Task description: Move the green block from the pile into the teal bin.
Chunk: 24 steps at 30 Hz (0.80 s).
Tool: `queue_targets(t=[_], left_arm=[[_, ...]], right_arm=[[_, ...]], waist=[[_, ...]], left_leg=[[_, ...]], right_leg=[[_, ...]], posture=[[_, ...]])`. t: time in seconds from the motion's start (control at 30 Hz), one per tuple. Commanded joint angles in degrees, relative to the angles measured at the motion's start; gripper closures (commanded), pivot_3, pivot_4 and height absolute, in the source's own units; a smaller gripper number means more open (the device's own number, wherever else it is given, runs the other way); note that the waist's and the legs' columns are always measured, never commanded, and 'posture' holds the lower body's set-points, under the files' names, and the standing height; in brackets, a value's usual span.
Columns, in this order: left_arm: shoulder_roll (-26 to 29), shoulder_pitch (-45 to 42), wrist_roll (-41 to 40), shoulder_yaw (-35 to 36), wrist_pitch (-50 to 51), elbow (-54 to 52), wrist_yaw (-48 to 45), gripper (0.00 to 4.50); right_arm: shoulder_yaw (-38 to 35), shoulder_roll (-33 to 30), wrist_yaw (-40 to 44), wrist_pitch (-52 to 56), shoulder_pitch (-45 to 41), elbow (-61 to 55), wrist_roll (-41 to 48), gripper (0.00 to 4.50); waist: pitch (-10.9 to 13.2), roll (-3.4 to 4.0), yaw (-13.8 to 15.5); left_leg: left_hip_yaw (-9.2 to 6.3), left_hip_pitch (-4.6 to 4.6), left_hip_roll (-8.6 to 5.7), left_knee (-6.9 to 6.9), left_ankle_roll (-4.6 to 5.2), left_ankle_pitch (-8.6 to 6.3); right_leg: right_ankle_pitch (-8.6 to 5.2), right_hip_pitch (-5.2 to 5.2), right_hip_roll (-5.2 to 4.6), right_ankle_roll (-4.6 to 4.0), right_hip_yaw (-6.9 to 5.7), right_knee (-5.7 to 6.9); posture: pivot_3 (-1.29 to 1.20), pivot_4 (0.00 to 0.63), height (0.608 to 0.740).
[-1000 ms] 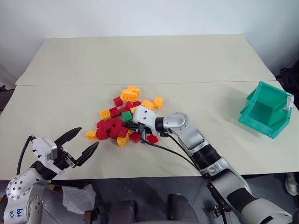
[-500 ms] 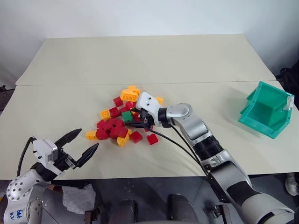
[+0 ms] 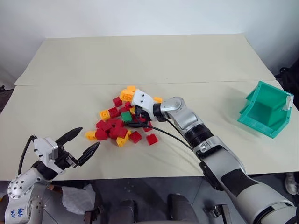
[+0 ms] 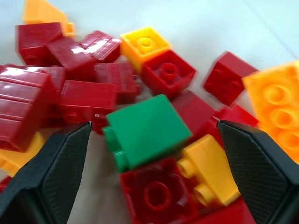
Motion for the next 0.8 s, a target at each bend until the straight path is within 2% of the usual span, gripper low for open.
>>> queue_targets(t=[0.03,0.2,0.23,0.3,0.47,0.7,0.8], left_arm=[[0.3,-0.43,-0.04,0.22,-0.1,-0.11,0.17,0.0],[0.35,-0.61,0.09,0.38,-0.05,-0.04,0.08,0.0],[0.36,-0.6,0.08,0.47,-0.04,-0.05,0.1,0.0],[0.33,-0.44,0.05,0.56,-0.14,-0.19,0.02,0.0],[0.79,0.58,-0.83,0.1,0.06,-1.3,-2.17,0.0],[2.47,1.0,-1.46,-0.92,1.85,-3.81,-5.07,0.0],[2.7,-0.25,-1.8,-1.36,2.83,-5.32,-4.67,0.0]], right_arm=[[0.73,0.57,4.01,-1.52,-3.29,3.61,-1.04,0.03],[0.79,0.51,6.66,-4.06,-6.36,8.12,-2.53,0.03],[0.57,0.58,6.74,-4.81,-6.94,8.58,-2.63,0.2],[0.66,0.52,7.33,-6.31,-7.4,8.73,-3.16,0.63],[0.48,0.57,6.89,-7.64,-6.91,8.45,-4.38,2.28],[-1.95,0.48,4.46,-9.65,-7.03,7.04,-3.44,2.28],[-5.16,-0.56,6.79,-10.25,-6.17,3.83,0.01,2.28]], waist=[[0.0,0.0,0.0],[0.0,0.0,0.01],[0.0,0.0,0.01],[0.0,0.0,0.01],[0.0,0.01,-0.06],[0.01,0.01,-0.03],[0.01,0.01,0.01]], left_leg=[[0.0,0.0,0.0,0.0,0.0,0.0],[-0.03,0.0,0.0,0.01,0.0,0.0],[-0.04,0.0,0.0,0.01,0.0,0.0],[-0.04,0.0,0.01,0.01,-0.01,0.0],[-0.04,0.0,0.01,0.0,-0.02,-0.01],[-0.04,0.0,0.02,0.01,-0.03,-0.01],[-0.06,-0.01,0.02,0.01,-0.03,-0.01]], right_leg=[[0.0,0.0,0.0,0.0,0.0,0.0],[0.0,0.02,-0.05,-0.01,-0.13,0.0],[0.01,0.02,-0.05,-0.01,-0.16,0.01],[0.01,0.02,-0.06,-0.01,-0.19,0.0],[0.01,0.01,-0.07,-0.02,-0.25,0.0],[0.0,0.01,-0.09,-0.03,-0.29,0.0],[0.0,0.02,-0.09,-0.04,-0.31,0.0]], posture=[[0.0,0.15,0.74],[0.0,0.15,0.74],[0.0,0.15,0.74],[0.0,0.15,0.74],[0.0,0.15,0.74],[0.0,0.15,0.74],[0.0,0.15,0.74]])
